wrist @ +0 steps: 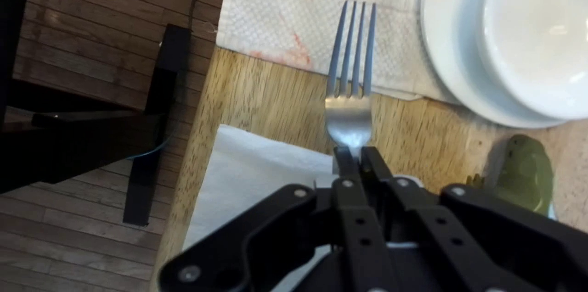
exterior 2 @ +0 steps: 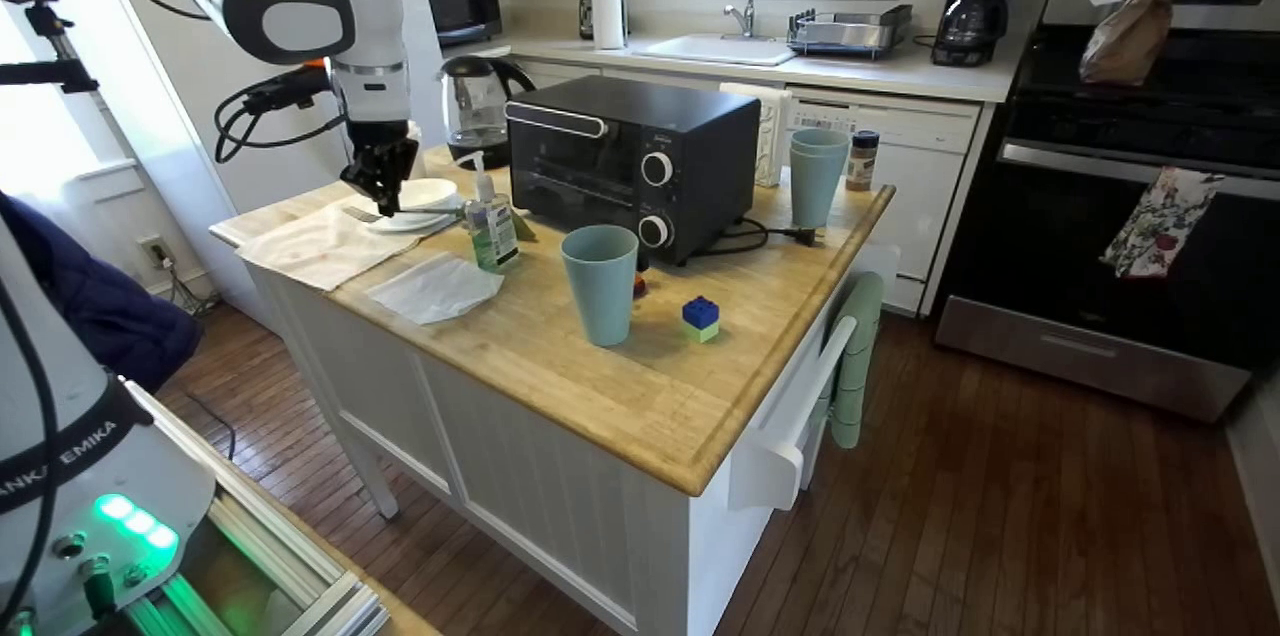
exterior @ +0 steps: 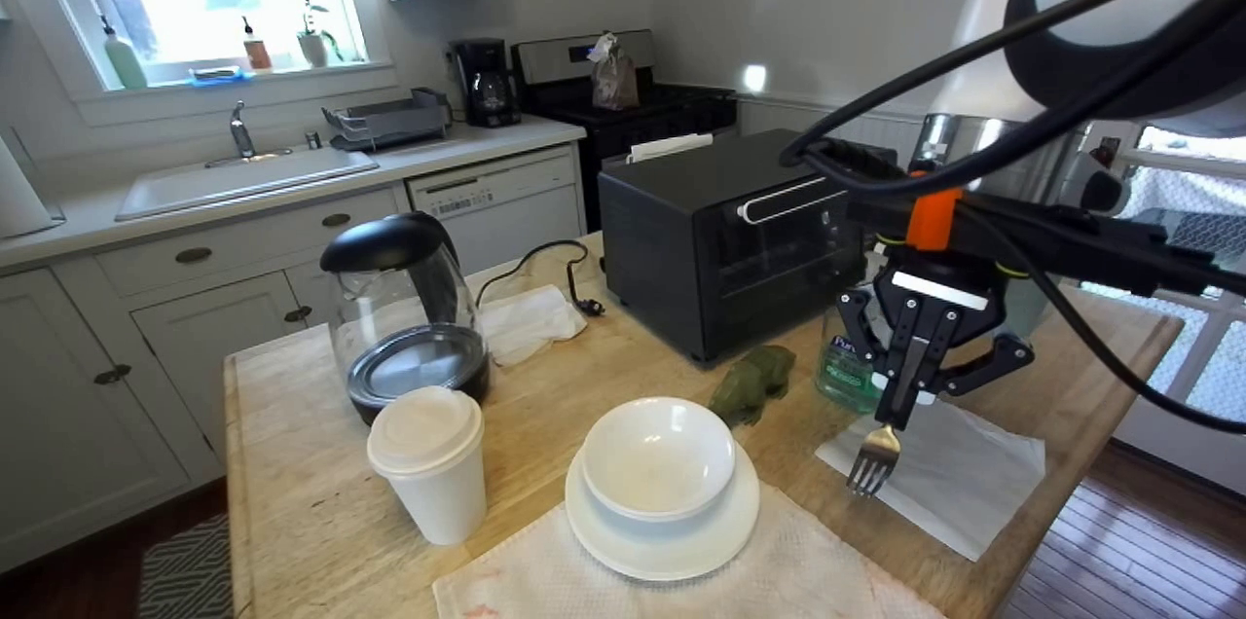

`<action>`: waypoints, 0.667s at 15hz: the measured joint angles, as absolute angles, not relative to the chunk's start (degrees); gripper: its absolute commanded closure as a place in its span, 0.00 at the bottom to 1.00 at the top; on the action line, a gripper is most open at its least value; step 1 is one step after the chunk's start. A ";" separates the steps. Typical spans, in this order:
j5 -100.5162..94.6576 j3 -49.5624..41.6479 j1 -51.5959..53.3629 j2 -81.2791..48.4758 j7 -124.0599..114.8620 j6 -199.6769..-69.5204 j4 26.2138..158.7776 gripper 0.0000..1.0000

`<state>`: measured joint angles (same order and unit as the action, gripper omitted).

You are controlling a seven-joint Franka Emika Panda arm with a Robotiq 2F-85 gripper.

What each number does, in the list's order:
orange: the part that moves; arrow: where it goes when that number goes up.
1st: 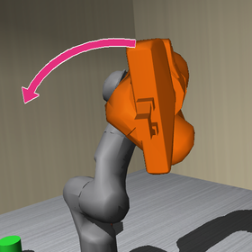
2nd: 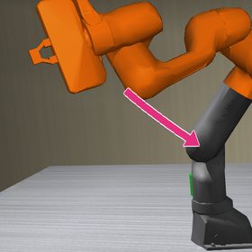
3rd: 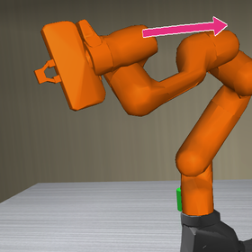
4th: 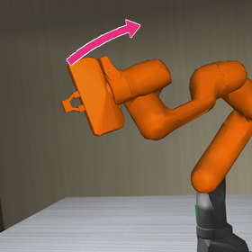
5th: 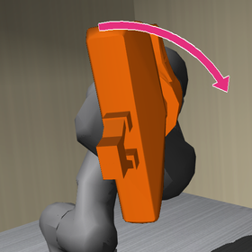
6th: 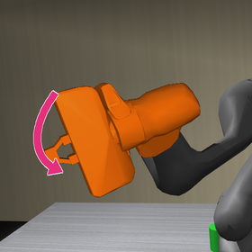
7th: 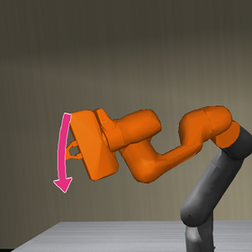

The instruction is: Put the fork into the cup

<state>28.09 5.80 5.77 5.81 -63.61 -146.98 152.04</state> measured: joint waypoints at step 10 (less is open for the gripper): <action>12.11 4.57 -2.99 18.75 -74.11 -135.96 155.69 0.98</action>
